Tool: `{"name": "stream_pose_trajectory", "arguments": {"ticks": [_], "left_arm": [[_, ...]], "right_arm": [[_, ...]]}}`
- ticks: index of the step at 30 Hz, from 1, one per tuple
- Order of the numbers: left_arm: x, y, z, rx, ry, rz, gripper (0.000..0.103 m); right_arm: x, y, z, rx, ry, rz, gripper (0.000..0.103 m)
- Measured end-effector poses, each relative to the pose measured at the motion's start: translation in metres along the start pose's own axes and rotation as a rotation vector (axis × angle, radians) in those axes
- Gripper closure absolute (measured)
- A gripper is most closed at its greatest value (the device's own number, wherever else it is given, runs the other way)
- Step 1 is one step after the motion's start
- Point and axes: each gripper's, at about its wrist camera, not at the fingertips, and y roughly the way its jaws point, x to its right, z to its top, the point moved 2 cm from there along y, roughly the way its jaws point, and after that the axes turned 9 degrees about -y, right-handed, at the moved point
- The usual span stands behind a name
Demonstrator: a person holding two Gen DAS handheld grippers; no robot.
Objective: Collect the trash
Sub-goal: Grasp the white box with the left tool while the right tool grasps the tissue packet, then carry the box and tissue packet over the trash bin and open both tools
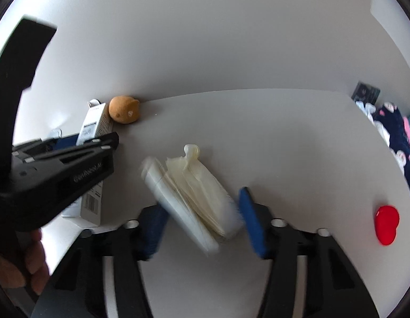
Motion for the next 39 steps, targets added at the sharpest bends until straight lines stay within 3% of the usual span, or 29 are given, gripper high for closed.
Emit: {"name": "stream_pose_trajectory", "arguments": {"ticks": [6,12,17,27,32,39], "left_arm": [[0.012,0.0,-0.004,0.014,0.02,0.012,0.063],[0.023,-0.009,-0.02,0.006,0.052,-0.02,0.073],[0.027,-0.027,-0.043,-0.007,0.111,-0.051,0.074],[-0.002,-0.052,-0.074,-0.055,0.135,-0.171,0.075],[-0.023,-0.07,-0.087,-0.033,0.159,-0.212,0.075],[-0.015,-0.104,-0.113,-0.002,0.215,-0.273,0.075]], "right_arm": [[0.015,-0.016,-0.017,-0.013,0.106,0.029,0.067],[0.021,-0.054,-0.039,-0.005,0.217,0.015,0.094],[0.021,-0.068,-0.052,-0.031,0.254,0.004,0.095],[0.009,-0.101,-0.083,0.018,0.345,0.045,0.095],[0.001,-0.125,-0.101,0.056,0.372,0.065,0.095],[-0.002,-0.156,-0.124,0.104,0.419,0.08,0.095]]}}
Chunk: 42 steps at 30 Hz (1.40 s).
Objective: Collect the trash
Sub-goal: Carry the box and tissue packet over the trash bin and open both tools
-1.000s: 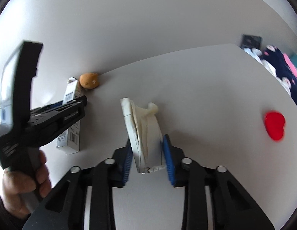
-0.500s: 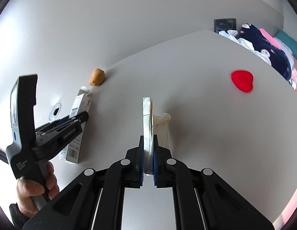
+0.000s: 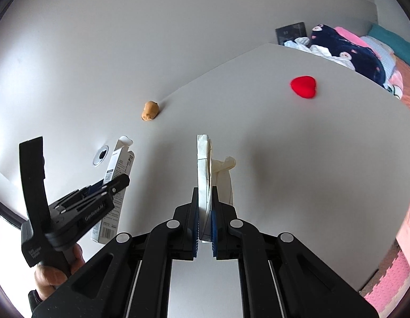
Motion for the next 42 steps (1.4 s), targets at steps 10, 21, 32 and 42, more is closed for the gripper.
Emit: {"name": "stream_pose_trajectory", "arguments": {"ticks": [10,21,32,42], "left_arm": [[0.064,-0.027,-0.03,0.001,0.135,-0.084,0.075],[0.166,-0.031,-0.078,-0.043,0.331,-0.192,0.075],[0.263,-0.044,-0.151,-0.091,0.58,-0.302,0.074],[0.316,-0.041,-0.215,-0.151,0.77,-0.338,0.074]], "right_arm": [[0.033,-0.047,-0.035,0.054,0.067,-0.013,0.095],[0.105,-0.112,-0.093,0.123,0.205,-0.107,0.095],[0.16,-0.167,-0.17,0.173,0.35,-0.214,0.095],[0.208,-0.192,-0.237,0.16,0.514,-0.323,0.095]]}}
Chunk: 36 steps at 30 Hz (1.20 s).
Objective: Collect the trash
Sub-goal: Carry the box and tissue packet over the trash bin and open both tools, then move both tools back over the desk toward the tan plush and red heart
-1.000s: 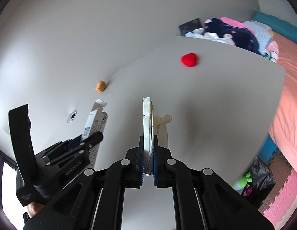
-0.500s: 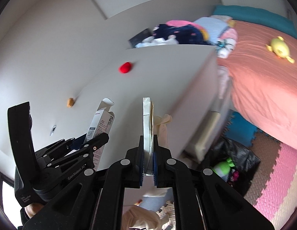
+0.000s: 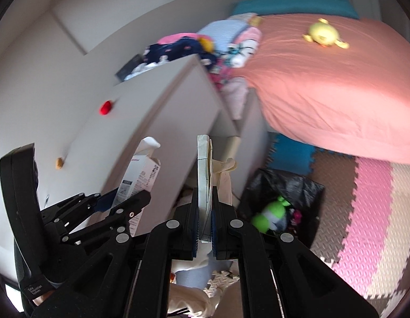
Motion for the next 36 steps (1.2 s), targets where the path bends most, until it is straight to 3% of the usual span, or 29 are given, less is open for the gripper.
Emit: {"name": "stream_pose_trajectory", "arguments": {"ticks": [7,8,9,10,11,13,21,36], "left_arm": [[0.02,0.013,0.002,-0.012,0.063,0.005,0.074],[0.021,0.014,0.004,-0.011,0.073,0.008,0.065],[0.022,0.014,0.007,-0.009,0.08,0.011,0.027],[0.023,0.011,0.01,0.016,0.085,0.03,0.003],[0.023,0.007,0.012,0.061,0.088,0.051,0.006],[0.026,0.0,0.015,0.11,0.11,0.083,0.006],[0.016,-0.002,0.019,0.108,0.083,0.074,0.006],[-0.04,-0.021,0.02,0.131,-0.017,0.083,0.006]], "right_arm": [[0.031,0.01,-0.003,-0.044,0.08,-0.056,0.093],[0.034,0.011,-0.002,-0.048,0.089,-0.067,0.079],[0.037,0.011,-0.001,-0.051,0.101,-0.088,0.066],[0.042,0.009,0.001,-0.036,0.121,-0.129,0.041],[0.046,0.005,0.003,-0.009,0.143,-0.17,0.03],[0.054,-0.004,0.008,0.055,0.192,-0.229,0.029],[0.056,-0.006,0.011,0.068,0.211,-0.188,0.029],[-0.001,0.012,0.029,0.053,0.119,-0.138,0.029]]}}
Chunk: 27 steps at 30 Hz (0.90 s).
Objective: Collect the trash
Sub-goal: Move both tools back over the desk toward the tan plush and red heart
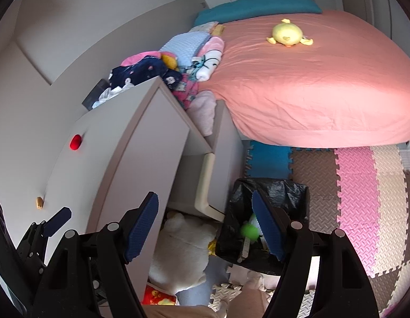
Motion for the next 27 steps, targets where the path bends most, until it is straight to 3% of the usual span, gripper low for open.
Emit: {"name": "stream_pose_trajectory", "arguments": {"ticks": [15,27], "left_arm": [[-0.138,-0.01,0.007,0.025,-0.217,0.135,0.006],[-0.269,-0.022,-0.007,0.025,-0.439,0.309,0.006]], "right_arm": [[-0.116,0.034,0.025,-0.033,-0.163,0.101,0.028],[-0.215,0.071,0.03,-0.075,-0.317,0.192,0.026]]}}
